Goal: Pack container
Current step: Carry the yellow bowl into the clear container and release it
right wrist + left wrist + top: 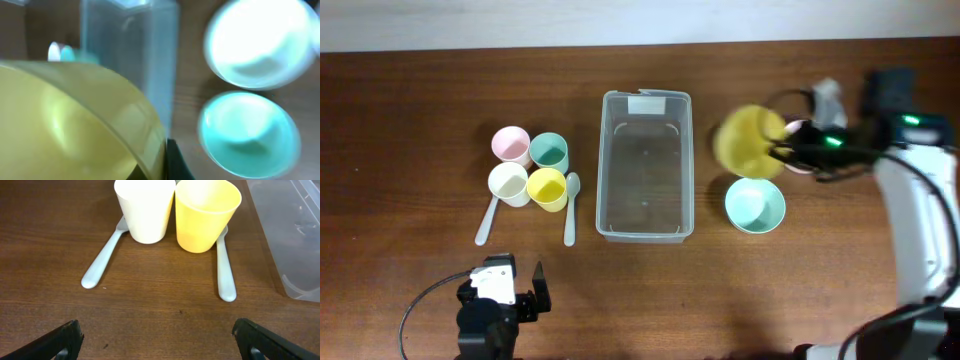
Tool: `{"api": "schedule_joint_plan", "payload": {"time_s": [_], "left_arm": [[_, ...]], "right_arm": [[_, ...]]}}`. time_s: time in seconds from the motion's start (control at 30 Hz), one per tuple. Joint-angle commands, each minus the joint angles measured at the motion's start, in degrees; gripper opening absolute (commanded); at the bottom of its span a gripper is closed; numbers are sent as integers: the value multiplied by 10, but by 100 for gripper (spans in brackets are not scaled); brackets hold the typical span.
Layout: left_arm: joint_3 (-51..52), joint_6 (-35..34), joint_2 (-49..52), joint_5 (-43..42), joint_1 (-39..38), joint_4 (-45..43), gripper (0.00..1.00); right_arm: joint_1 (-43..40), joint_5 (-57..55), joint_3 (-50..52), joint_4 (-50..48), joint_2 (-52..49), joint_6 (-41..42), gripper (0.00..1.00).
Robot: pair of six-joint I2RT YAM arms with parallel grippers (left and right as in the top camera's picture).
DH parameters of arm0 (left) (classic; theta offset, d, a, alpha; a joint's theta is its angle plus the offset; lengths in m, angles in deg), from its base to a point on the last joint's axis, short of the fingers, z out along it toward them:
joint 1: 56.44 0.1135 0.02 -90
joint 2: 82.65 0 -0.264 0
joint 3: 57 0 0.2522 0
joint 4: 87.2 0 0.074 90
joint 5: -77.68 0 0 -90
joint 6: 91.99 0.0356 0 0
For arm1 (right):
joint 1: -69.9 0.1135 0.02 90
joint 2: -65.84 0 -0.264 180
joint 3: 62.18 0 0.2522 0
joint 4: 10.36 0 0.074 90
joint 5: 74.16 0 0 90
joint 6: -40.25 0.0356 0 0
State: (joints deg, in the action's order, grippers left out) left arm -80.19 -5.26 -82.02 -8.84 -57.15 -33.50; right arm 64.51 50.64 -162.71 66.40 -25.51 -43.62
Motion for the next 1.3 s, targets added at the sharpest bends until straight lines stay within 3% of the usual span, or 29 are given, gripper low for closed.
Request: {"api": "schedule_joint_plan", "payload": {"time_s": [0.0, 0.17, 0.3, 0.43, 0.63, 1.03, 1.27], "left_arm": [[2, 3, -3, 4, 2, -1, 99], [2, 3, -3, 4, 2, -1, 99], [2, 3, -3, 4, 2, -1, 99], [2, 3, -3, 4, 2, -1, 100], [2, 3, -3, 4, 2, -1, 99], [2, 3, -3, 4, 2, -1, 99], [2, 3, -3, 4, 2, -1, 99]], "right_arm": [[120, -92, -89, -30, -26, 97, 4], [215, -144, -135, -125, -115, 168, 4], [226, -149, -136, -207, -207, 210, 4], [227, -128, -136, -275, -271, 192, 4], [227, -150, -136, -314, -308, 217, 4], [246, -195, -135, -293, -331, 244, 4], [248, -197, -136, -304, -330, 230, 22]]}}
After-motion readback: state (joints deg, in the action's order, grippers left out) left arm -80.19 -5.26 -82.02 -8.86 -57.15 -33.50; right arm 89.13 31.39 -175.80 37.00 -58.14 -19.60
